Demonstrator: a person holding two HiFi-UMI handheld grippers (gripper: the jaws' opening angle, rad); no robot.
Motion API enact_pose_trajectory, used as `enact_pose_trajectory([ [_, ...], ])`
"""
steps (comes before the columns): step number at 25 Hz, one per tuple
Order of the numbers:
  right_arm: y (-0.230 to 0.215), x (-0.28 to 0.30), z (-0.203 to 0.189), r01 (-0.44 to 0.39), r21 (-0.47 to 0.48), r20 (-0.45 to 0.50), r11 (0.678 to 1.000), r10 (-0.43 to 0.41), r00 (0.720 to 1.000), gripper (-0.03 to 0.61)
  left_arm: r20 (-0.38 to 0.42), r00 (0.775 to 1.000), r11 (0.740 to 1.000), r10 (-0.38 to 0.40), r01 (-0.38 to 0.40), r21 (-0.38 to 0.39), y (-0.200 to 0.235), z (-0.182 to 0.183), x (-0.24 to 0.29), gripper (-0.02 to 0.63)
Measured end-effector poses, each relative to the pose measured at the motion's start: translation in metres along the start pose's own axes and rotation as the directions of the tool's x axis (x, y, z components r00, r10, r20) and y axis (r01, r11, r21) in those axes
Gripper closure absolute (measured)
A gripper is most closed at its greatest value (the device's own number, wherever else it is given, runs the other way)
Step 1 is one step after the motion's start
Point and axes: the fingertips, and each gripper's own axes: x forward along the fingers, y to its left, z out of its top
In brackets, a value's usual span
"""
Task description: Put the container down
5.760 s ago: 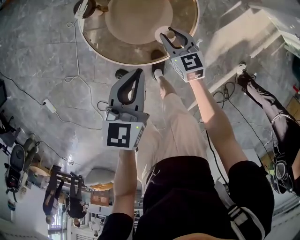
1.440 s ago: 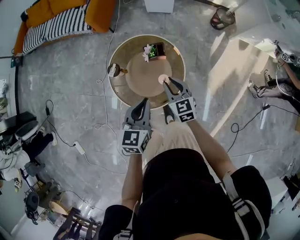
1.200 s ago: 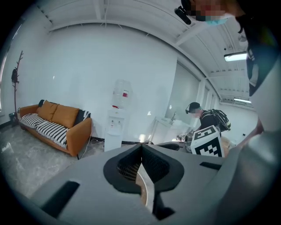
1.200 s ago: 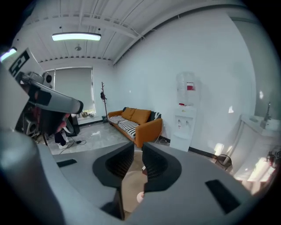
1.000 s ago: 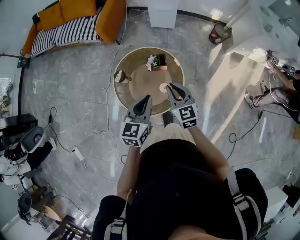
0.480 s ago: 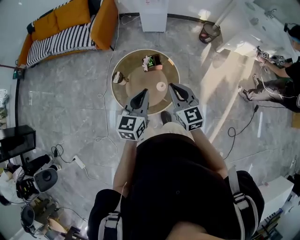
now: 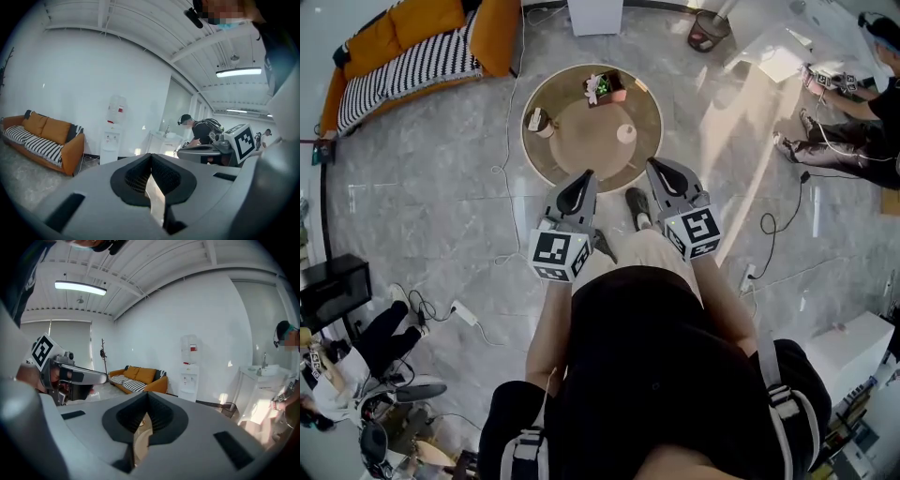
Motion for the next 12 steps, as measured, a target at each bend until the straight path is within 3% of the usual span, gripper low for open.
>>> enact_pose_trajectory([
  [8, 0.052, -0.035, -0.012, 0.022, 0.017, -0.006, 1.000, -0.022, 1.000, 0.574, -0.041, 0.998, 0.999, -0.047, 0.046, -0.023, -0.015, -0.042, -0.057, 0.595],
  [12, 0.061, -0.057, -0.007, 0.012, 0.008, 0.023, 1.000, -0.012, 1.000, 0.574, -0.032, 0.998, 0.999, -0.054, 0.054, -0.003, -0.032, -0.045, -0.069, 0.595],
])
